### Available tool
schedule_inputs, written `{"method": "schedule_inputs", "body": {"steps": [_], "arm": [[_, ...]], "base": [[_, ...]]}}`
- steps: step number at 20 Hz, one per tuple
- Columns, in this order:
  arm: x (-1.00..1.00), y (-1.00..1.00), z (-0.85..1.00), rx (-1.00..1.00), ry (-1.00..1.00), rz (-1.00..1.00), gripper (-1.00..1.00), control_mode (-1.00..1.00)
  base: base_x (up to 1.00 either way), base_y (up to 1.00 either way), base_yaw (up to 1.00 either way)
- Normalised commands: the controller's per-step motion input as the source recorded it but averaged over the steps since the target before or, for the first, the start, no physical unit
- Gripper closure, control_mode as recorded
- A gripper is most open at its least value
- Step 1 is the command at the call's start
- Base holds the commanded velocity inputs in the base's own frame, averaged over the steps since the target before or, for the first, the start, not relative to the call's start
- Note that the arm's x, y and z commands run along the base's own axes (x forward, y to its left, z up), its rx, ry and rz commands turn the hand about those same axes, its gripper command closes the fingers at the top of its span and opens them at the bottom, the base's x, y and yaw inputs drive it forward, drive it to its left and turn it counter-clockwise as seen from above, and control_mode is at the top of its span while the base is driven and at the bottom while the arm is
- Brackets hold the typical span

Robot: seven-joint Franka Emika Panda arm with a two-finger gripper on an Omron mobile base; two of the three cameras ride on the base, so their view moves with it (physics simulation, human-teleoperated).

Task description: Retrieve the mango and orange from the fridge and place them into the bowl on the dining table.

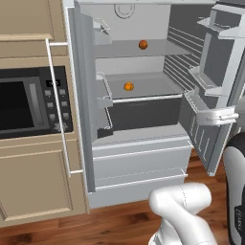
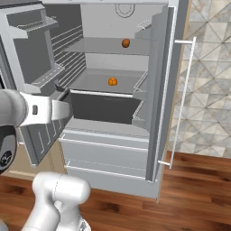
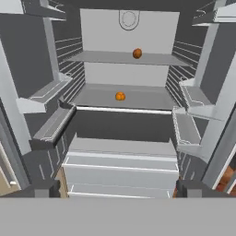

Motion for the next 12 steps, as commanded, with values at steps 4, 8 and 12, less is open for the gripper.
{"method": "schedule_inputs", "body": {"steps": [4,8,12], "arm": [[0.00,0.00,0.00,0.00,0.00,0.00,-1.00,1.00],[0.00,0.00,0.00,0.00,0.00,0.00,-1.00,1.00],[0.00,0.00,0.00,0.00,0.00,0.00,-1.00,1.00]], "base": [[0.33,0.00,0.00],[0.68,0.00,0.00],[0.94,0.00,0.00]]}}
